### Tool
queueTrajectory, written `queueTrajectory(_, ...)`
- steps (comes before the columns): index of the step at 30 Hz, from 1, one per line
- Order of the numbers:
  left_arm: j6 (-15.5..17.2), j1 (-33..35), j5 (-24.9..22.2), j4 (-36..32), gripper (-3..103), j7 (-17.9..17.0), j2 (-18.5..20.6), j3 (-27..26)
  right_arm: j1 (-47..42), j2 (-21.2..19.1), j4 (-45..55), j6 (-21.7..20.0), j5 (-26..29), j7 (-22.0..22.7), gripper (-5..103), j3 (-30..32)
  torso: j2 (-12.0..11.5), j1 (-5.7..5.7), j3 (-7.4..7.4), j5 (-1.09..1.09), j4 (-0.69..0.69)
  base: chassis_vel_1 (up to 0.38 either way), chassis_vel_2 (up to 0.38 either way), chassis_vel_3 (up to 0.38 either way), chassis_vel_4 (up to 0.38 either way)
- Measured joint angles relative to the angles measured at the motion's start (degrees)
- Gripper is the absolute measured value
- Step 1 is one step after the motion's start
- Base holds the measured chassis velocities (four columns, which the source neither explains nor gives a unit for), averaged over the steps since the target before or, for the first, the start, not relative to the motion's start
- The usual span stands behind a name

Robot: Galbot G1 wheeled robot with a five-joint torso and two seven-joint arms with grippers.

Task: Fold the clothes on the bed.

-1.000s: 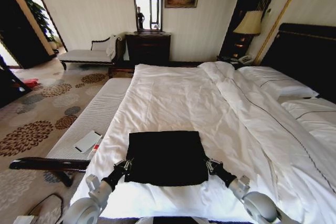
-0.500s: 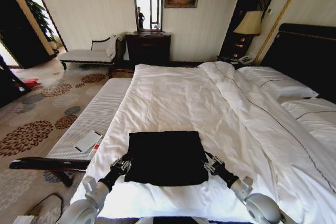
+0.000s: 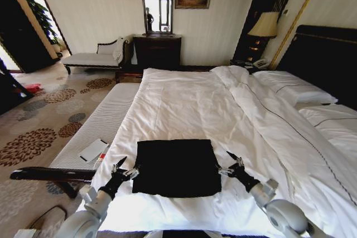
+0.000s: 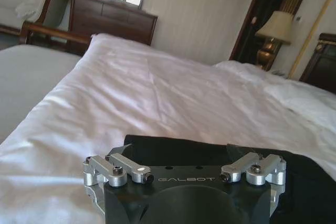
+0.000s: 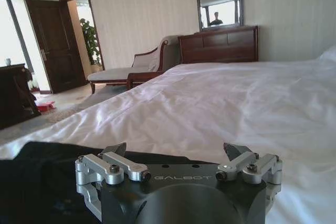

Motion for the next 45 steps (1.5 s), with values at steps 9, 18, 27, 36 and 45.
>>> queueTrajectory(9, 7.59, -17.62, -8.19, 6.36, 100, -8.62, 2.37, 8.18, 21.66, -4.98, -9.12, -8.37, 17.27, 4.9, 100, -14.55, -0.02, 0.03, 0.01, -0.01, 0.0, 0.0, 0.0, 0.0, 0.0)
queueTrajectory(18, 10.6, -28.32, -20.7, 13.21, 100, -10.34, 4.27, 10.84, 34.74, -8.22, -18.71, -11.48, 25.67, 2.9, 100, -23.85, -0.01, 0.02, 0.0, 0.0, 0.0, 0.0, 0.0, 0.0, 0.0)
queueTrajectory(27, 13.44, -34.47, -25.79, 18.43, 100, -10.46, 5.2, 13.46, 37.54, -7.36, -23.97, -11.76, 25.5, 2.95, 100, -25.3, -0.01, 0.0, 0.0, 0.01, -0.01, 0.0, 0.0, 0.0, 0.0)
queueTrajectory(36, 15.43, -39.22, -25.29, 25.29, 102, -9.51, 5.22, 18.97, 36.85, -6.82, -24.57, -11.76, 24.28, 3.51, 100, -25.0, 0.0, 0.0, -0.01, 0.01, -0.02, 0.0, 0.0, 0.0, 0.0)
queueTrajectory(45, 15.63, -40.9, -23.14, 26.98, 99, -8.73, 2.39, 22.66, 36.54, -7.08, -23.9, -11.76, 24.04, 4.33, 100, -24.73, 0.0, -0.01, -0.01, -0.01, -0.01, 0.0, 0.0, 0.0, 0.0)
